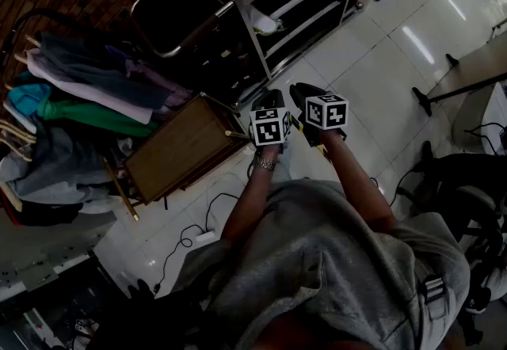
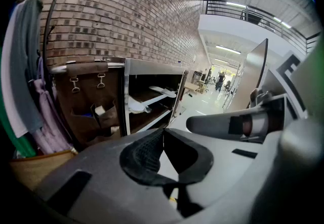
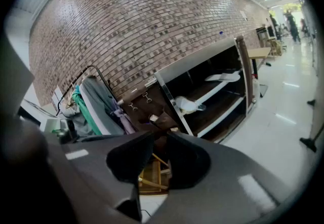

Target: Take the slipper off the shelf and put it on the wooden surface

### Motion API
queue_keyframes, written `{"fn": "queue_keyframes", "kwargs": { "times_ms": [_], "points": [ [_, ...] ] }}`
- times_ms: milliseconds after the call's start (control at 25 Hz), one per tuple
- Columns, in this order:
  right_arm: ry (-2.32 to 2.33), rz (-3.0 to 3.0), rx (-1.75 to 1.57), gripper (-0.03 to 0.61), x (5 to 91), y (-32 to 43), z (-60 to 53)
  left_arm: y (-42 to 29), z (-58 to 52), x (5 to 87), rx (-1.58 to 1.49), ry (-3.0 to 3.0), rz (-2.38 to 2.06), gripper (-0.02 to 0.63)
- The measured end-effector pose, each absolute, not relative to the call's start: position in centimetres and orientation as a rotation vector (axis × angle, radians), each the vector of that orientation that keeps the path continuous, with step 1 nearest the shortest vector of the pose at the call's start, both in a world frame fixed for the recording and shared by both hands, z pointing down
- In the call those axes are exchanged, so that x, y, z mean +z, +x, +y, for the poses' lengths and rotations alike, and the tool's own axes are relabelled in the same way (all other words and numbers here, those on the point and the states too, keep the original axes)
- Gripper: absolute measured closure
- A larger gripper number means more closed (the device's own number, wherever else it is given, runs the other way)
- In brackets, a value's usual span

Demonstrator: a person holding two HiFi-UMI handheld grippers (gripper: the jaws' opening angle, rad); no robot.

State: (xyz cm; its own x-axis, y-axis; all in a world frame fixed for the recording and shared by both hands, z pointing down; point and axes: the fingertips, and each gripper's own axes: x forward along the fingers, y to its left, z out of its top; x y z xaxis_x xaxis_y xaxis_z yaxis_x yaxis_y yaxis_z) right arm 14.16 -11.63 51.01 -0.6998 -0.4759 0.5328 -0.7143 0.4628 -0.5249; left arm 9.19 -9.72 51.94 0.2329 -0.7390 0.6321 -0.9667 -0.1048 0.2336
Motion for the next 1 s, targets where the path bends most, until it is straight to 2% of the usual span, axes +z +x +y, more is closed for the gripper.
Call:
{"fn": "queue_keyframes", "kwargs": {
  "times_ms": [200,280,440,640,720,840,920,960,1000],
  "points": [
    [0.932,-2.495,1.009,0.479,50.8,7.1,-23.5,3.9,-21.0,51.8,0.406,1.929,-1.569,0.609],
    [0.965,-2.492,0.998,0.447,51.7,5.6,-27.6,2.4,-24.0,52.4,0.407,1.937,-1.560,0.609],
    [1.056,-2.382,1.277,0.347,57.2,5.0,-33.2,0.4,-26.3,54.9,0.420,1.871,-1.535,0.609],
    [1.155,-2.142,1.833,0.138,69.0,5.7,-39.8,-1.4,-26.3,57.7,0.436,1.791,-1.525,0.609],
    [1.154,-2.093,1.873,0.107,72.4,5.0,-41.9,-2.3,-25.7,58.2,0.434,1.753,-1.538,0.609],
    [1.138,-2.090,1.722,0.060,75.5,2.3,-43.8,-4.8,-24.4,59.0,0.480,1.693,-1.574,0.609],
    [1.146,-2.072,1.748,0.060,76.7,0.7,-44.6,-6.1,-23.6,59.2,0.483,1.644,-1.592,0.609],
    [1.165,-2.071,1.797,0.095,76.9,0.4,-45.2,-6.4,-23.4,59.3,0.477,1.627,-1.596,0.609],
    [1.193,-2.078,1.837,0.236,76.7,0.5,-45.8,-6.6,-23.3,59.4,0.472,1.619,-1.599,0.609]
  ]
}}
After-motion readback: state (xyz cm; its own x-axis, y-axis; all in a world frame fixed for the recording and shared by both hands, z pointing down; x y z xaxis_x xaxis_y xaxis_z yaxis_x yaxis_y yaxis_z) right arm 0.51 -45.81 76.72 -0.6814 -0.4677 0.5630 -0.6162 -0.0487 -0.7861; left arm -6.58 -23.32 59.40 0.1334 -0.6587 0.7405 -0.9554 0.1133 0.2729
